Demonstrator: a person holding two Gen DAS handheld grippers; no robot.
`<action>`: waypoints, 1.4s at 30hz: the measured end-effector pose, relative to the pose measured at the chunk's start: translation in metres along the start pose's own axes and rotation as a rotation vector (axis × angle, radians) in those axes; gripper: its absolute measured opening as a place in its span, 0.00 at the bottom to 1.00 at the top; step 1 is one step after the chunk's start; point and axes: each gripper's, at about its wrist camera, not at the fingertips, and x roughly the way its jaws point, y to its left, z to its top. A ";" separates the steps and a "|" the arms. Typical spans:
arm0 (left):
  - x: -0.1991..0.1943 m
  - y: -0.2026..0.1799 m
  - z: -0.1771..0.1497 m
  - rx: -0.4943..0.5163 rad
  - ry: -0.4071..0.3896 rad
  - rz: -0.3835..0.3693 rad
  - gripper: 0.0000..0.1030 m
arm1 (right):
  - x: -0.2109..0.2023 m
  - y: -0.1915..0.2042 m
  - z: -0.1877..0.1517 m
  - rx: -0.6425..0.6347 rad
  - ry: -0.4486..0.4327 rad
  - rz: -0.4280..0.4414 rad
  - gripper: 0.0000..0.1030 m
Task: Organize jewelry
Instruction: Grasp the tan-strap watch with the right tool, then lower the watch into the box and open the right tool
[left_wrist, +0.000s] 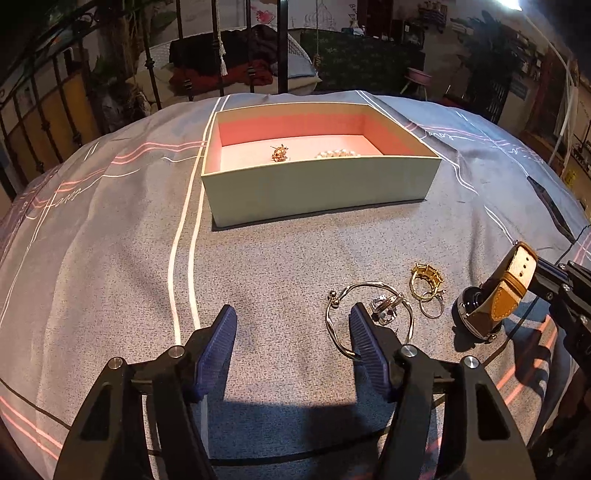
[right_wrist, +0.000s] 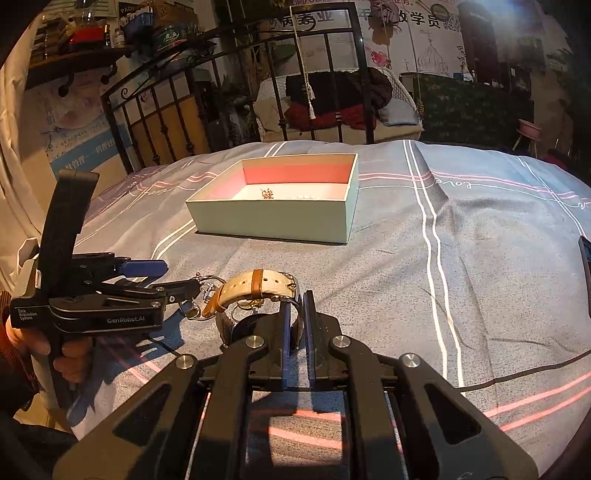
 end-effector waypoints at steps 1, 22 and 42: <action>0.001 -0.004 0.001 0.024 -0.001 0.009 0.58 | 0.001 0.000 0.000 0.002 0.002 0.002 0.07; -0.039 -0.007 0.019 -0.003 -0.119 -0.109 0.03 | -0.006 0.004 0.007 -0.008 -0.026 0.014 0.07; -0.064 0.000 0.038 -0.021 -0.194 -0.124 0.03 | -0.009 0.010 0.030 -0.037 -0.072 0.013 0.07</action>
